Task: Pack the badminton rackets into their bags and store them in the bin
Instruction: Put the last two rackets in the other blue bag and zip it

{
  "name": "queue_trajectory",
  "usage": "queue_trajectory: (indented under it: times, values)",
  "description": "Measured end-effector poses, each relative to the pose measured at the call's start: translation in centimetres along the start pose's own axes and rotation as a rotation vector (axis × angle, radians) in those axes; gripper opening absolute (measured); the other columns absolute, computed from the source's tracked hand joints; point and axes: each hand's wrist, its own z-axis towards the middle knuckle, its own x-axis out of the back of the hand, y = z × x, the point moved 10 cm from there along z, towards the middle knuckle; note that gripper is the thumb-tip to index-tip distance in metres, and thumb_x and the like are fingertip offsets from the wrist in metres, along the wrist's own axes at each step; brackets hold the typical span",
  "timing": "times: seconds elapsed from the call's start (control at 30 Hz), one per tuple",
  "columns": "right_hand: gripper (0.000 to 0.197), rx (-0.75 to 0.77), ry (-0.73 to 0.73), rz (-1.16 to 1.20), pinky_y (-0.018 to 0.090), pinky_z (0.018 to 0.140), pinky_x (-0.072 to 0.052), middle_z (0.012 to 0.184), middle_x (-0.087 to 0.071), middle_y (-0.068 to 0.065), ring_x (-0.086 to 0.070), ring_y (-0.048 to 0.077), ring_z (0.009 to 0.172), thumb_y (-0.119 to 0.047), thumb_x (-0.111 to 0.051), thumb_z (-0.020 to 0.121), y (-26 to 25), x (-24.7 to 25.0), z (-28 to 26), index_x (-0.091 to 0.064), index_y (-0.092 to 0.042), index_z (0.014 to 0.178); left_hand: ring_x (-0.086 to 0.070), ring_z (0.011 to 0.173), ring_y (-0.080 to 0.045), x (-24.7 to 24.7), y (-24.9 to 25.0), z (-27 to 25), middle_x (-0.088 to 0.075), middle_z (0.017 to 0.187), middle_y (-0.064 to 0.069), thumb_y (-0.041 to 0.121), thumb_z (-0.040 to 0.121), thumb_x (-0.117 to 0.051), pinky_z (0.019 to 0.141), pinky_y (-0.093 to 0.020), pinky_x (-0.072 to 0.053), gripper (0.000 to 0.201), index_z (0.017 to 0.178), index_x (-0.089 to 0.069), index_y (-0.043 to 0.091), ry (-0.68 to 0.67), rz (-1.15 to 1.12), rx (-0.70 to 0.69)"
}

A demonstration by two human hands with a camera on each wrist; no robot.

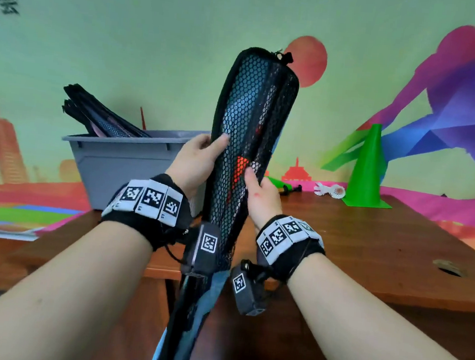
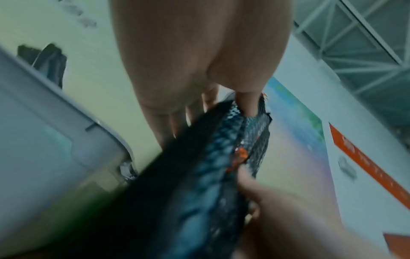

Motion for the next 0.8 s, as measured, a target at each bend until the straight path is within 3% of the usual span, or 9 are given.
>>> queue_trajectory:
  times: [0.1,0.17,0.23,0.3,0.37,0.43,0.6,0.73,0.8]
  values:
    - [0.040,0.040,0.110,-0.019,0.028,0.071,-0.042,0.092,-0.064,0.010,-0.058,0.027,0.085,-0.041,-0.047,0.095,-2.6,1.4,0.7,-0.063,-0.004,0.099,-0.068,0.081,-0.008,-0.1,-0.5,-1.8,-0.070,0.104,-0.002,0.029,0.092,-0.059,0.068,-0.022,-0.054,0.027,0.112,-0.060,0.012,-0.138,0.177,0.004]
    - [0.045,0.090,0.134,-0.062,0.035,0.075,-0.050,0.093,-0.068,0.017,-0.062,0.033,0.086,-0.040,-0.049,0.094,-4.3,1.5,1.4,-0.064,0.002,0.097,-0.069,0.073,-0.003,-0.6,-1.7,-3.1,-0.071,0.095,0.003,0.026,0.091,-0.060,0.060,-0.017,-0.054,0.021,0.109,-0.060,0.015,-0.253,0.269,0.100]
    - [0.050,0.127,0.147,-0.108,0.042,0.076,-0.053,0.090,-0.067,0.025,-0.065,0.034,0.081,-0.042,-0.051,0.092,-5.8,1.4,1.9,-0.065,0.006,0.091,-0.069,0.073,-0.008,-1.1,-2.5,-4.2,-0.071,0.090,0.003,0.023,0.093,-0.058,0.062,-0.023,-0.056,0.015,0.104,-0.061,0.014,-0.314,0.297,0.174]
    - [0.053,0.149,0.161,-0.100,0.034,0.066,-0.045,0.090,-0.064,0.032,-0.058,0.025,0.069,-0.041,-0.053,0.090,-7.3,1.6,2.1,-0.062,0.012,0.090,-0.068,0.076,-0.017,-0.7,-2.4,-4.1,-0.070,0.093,-0.005,0.018,0.096,-0.053,0.071,-0.031,-0.058,0.012,0.099,-0.061,0.010,-0.233,0.216,0.195]
    - [0.052,0.188,0.157,-0.116,0.030,0.060,-0.035,0.085,-0.063,0.031,-0.048,0.021,0.067,-0.037,-0.053,0.092,-9.1,2.2,2.0,-0.060,0.014,0.091,-0.068,0.064,-0.016,0.1,-2.2,-3.6,-0.068,0.089,-0.009,0.013,0.098,-0.047,0.060,-0.027,-0.058,0.015,0.093,-0.060,0.006,-0.087,0.024,0.227]
    - [0.048,0.241,0.116,-0.213,0.031,0.059,-0.031,0.083,-0.061,0.025,-0.052,0.028,0.072,-0.034,-0.048,0.096,-10.5,2.5,1.7,-0.060,0.013,0.092,-0.067,0.055,-0.013,0.5,-1.7,-3.2,-0.067,0.084,-0.009,0.011,0.099,-0.044,0.047,-0.022,-0.054,0.018,0.098,-0.059,0.002,0.012,-0.118,0.231]
    - [0.056,0.179,-0.124,-0.500,0.027,0.083,-0.039,0.118,-0.062,0.020,-0.057,0.033,0.109,-0.043,-0.029,0.101,-8.9,2.1,0.1,-0.062,0.000,0.113,-0.071,0.073,-0.021,0.9,0.4,-2.5,-0.070,0.097,-0.013,0.016,0.099,-0.043,0.059,-0.029,-0.056,0.026,0.111,-0.059,-0.001,0.128,-0.232,0.190]
    - [0.051,0.119,-0.227,-0.425,0.023,0.092,-0.036,0.121,-0.062,0.012,-0.057,0.024,0.113,-0.041,-0.033,0.101,-7.2,3.0,-0.3,-0.060,-0.004,0.121,-0.067,0.096,-0.029,0.9,2.4,-1.7,-0.067,0.113,-0.017,0.022,0.099,-0.045,0.078,-0.039,-0.055,0.032,0.117,-0.056,-0.001,0.161,-0.280,0.146]
    - [0.045,0.213,-0.144,-0.396,0.028,0.088,-0.042,0.108,-0.066,0.014,-0.060,0.027,0.101,-0.035,-0.036,0.101,-8.9,4.2,0.5,-0.065,-0.001,0.106,-0.068,0.091,-0.025,0.5,3.2,-1.0,-0.068,0.107,-0.013,0.024,0.100,-0.044,0.074,-0.037,-0.056,0.031,0.116,-0.056,0.001,0.159,-0.352,0.120]
